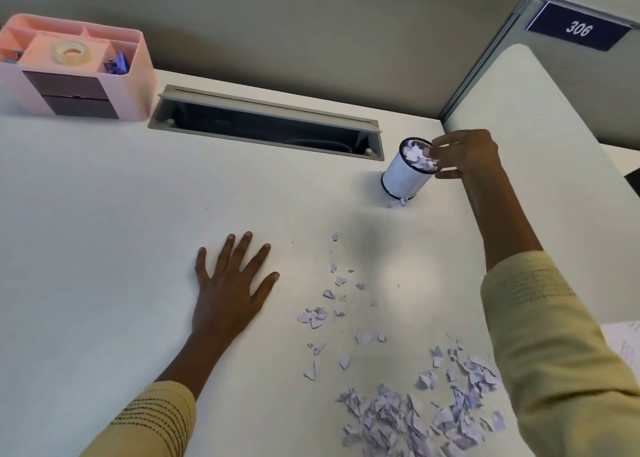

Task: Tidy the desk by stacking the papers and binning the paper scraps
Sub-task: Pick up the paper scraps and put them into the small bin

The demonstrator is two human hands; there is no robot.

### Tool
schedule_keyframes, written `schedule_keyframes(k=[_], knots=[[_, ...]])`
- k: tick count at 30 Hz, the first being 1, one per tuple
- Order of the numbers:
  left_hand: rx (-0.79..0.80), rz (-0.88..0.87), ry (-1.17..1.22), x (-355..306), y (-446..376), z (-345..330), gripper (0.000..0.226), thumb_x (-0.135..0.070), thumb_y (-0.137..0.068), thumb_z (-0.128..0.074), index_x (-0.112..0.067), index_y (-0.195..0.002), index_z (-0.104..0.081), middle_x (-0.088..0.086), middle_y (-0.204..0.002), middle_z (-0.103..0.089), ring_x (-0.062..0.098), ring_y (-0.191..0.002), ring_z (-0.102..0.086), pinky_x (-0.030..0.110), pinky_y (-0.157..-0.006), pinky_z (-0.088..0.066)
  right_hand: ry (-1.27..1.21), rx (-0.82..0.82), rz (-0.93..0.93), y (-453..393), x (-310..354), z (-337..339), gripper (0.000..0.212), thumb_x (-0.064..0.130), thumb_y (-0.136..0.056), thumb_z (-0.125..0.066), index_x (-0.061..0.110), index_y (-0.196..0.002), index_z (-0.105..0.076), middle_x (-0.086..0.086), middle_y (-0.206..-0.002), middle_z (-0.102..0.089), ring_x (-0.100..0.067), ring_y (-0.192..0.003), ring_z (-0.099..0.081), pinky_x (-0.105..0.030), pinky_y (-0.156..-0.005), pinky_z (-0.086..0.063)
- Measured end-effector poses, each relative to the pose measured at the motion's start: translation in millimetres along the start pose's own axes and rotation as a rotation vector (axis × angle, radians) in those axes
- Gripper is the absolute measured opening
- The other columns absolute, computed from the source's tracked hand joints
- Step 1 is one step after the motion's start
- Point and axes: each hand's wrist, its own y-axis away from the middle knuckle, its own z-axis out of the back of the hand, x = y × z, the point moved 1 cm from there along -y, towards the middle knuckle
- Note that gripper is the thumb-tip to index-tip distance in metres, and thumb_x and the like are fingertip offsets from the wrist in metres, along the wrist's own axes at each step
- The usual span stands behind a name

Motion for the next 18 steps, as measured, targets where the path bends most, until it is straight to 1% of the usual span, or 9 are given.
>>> schedule_keyframes(k=[2, 4, 6, 9, 11, 12, 14, 16, 18], knots=[[0.003, 0.004, -0.005, 0, 0, 0, 0.059, -0.058, -0.093, -0.025, -0.03, -0.14, -0.046, 0.003, -0.153, -0.034, 0.026, -0.142, -0.03, 0.059, -0.112, -0.013, 0.007, 0.028, 0.035, 33, -15, -3, 0.033, 0.007, -0.07, -0.08, 0.0, -0.099, -0.067, -0.012, -0.077, -0.063, -0.017, -0.062, -0.057, -0.031, -0.057, -0.057], [0.005, 0.004, -0.003, 0, 1, 0, 0.059, -0.058, -0.092, -0.025, -0.03, -0.14, -0.046, 0.003, -0.153, -0.034, 0.025, -0.142, -0.03, 0.059, -0.112, -0.013, 0.097, 0.179, -0.017, 68, -43, -16, 0.036, 0.01, -0.068, -0.082, 0.005, -0.1, -0.066, -0.011, -0.077, -0.063, -0.018, -0.064, -0.054, -0.026, -0.053, -0.05], [-0.002, 0.008, 0.004, 0, 1, 0, 0.059, -0.058, -0.092, -0.027, -0.03, -0.139, -0.047, 0.003, -0.153, -0.035, 0.026, -0.141, -0.031, 0.06, -0.112, -0.013, 0.297, 0.324, -0.086, 103, -78, -32, 0.051, 0.022, -0.059, -0.089, 0.015, -0.103, -0.064, -0.005, -0.081, -0.062, -0.018, -0.067, -0.055, -0.024, -0.053, -0.046], [-0.005, 0.012, 0.007, 0, 0, -1, 0.058, -0.058, -0.092, -0.027, -0.03, -0.139, -0.047, 0.003, -0.153, -0.035, 0.025, -0.142, -0.03, 0.06, -0.112, -0.013, 0.62, 0.457, -0.03, 151, -120, -50, 0.088, 0.041, -0.04, -0.094, 0.03, -0.117, -0.052, -0.004, -0.104, -0.05, -0.016, -0.083, -0.054, -0.026, -0.068, -0.047], [0.0, 0.012, 0.006, 1, 0, -1, 0.058, -0.058, -0.092, -0.026, -0.031, -0.14, -0.045, 0.002, -0.154, -0.033, 0.024, -0.142, -0.028, 0.059, -0.112, -0.011, 0.665, 0.486, 0.018, 174, -133, -61, 0.103, 0.046, -0.033, -0.093, 0.036, -0.123, -0.043, -0.003, -0.11, -0.041, -0.02, -0.098, -0.05, -0.035, -0.082, -0.05], [0.002, 0.013, 0.006, 1, 0, -1, 0.058, -0.058, -0.092, -0.026, -0.031, -0.141, -0.045, 0.002, -0.154, -0.033, 0.024, -0.143, -0.028, 0.059, -0.112, -0.011, 0.641, 0.496, 0.028, 183, -135, -67, 0.105, 0.042, -0.034, -0.093, 0.036, -0.125, -0.041, -0.002, -0.111, -0.039, -0.021, -0.1, -0.05, -0.037, -0.084, -0.05], [0.003, 0.012, 0.015, 1, 0, -2, 0.059, -0.058, -0.092, -0.026, -0.031, -0.141, -0.044, 0.002, -0.154, -0.032, 0.024, -0.143, -0.027, 0.059, -0.112, -0.01, 0.618, 0.506, 0.052, 197, -136, -81, 0.102, 0.027, -0.041, -0.093, 0.033, -0.127, -0.038, -0.002, -0.112, -0.038, -0.021, -0.097, -0.051, -0.034, -0.081, -0.051], [-0.003, 0.011, 0.024, 0, 0, -2, 0.059, -0.058, -0.092, -0.026, -0.031, -0.141, -0.044, 0.002, -0.154, -0.032, 0.024, -0.143, -0.027, 0.059, -0.112, -0.01, 0.576, 0.471, 0.086, 203, -134, -95, 0.087, 0.017, -0.051, -0.089, 0.031, -0.123, -0.042, -0.002, -0.112, -0.041, -0.019, -0.09, -0.054, -0.027, -0.076, -0.051], [-0.007, 0.014, 0.03, 0, 0, -1, 0.059, -0.058, -0.092, -0.026, -0.031, -0.141, -0.044, 0.002, -0.154, -0.033, 0.024, -0.143, -0.027, 0.059, -0.113, -0.009, 0.327, 0.387, 0.089, 205, -130, -106, 0.064, 0.01, -0.061, -0.084, 0.03, -0.113, -0.052, -0.003, -0.107, -0.049, -0.014, -0.082, -0.057, -0.019, -0.07, -0.049]])
